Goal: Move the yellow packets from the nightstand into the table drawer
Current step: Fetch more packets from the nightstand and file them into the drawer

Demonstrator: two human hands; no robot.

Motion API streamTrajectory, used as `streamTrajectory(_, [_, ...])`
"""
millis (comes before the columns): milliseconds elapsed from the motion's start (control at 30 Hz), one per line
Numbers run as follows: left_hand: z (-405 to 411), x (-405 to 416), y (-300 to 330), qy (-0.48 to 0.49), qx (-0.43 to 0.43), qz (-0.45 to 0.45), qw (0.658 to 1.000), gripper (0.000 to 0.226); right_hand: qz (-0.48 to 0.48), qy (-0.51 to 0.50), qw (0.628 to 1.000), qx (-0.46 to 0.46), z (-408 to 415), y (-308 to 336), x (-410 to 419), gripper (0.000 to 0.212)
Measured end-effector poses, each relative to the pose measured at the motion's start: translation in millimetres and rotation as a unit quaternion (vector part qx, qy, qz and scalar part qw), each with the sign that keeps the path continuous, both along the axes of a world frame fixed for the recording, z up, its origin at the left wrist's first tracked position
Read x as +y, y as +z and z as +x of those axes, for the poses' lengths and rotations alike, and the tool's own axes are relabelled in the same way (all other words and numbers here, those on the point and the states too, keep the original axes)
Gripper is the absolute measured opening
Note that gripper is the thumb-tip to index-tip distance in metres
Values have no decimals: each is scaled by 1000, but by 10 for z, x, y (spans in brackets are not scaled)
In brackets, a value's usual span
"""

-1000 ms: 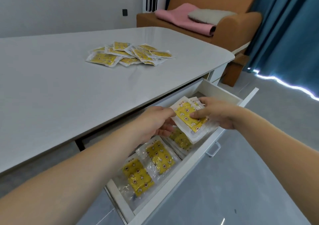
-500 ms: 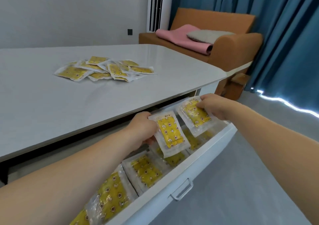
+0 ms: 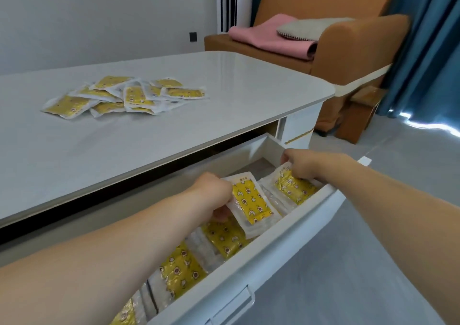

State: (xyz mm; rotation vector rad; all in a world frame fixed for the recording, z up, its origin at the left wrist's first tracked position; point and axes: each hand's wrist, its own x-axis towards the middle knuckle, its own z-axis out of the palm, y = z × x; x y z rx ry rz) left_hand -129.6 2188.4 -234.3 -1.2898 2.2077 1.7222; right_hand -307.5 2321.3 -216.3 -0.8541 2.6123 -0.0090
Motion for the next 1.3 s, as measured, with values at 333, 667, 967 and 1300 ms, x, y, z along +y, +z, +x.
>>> streamTrajectory(333, [-318,246,-88,-1,-35,25,999,17,89,72,986,121,-2,-114,-44,32])
streamTrajectory(667, [-395,285,-205,-150,-78,-283,944,11,90,113,968,204,-22,-89,-89,30])
streamTrajectory(967, [-423,326,-247,-216,-102,-377,895,12,84,109,960,243,-123,-83,-102,31])
streamTrajectory(1300, [-428,363,-181,-225,-131,-387,884,14,73,108,958,257,-167,-103,-109,32])
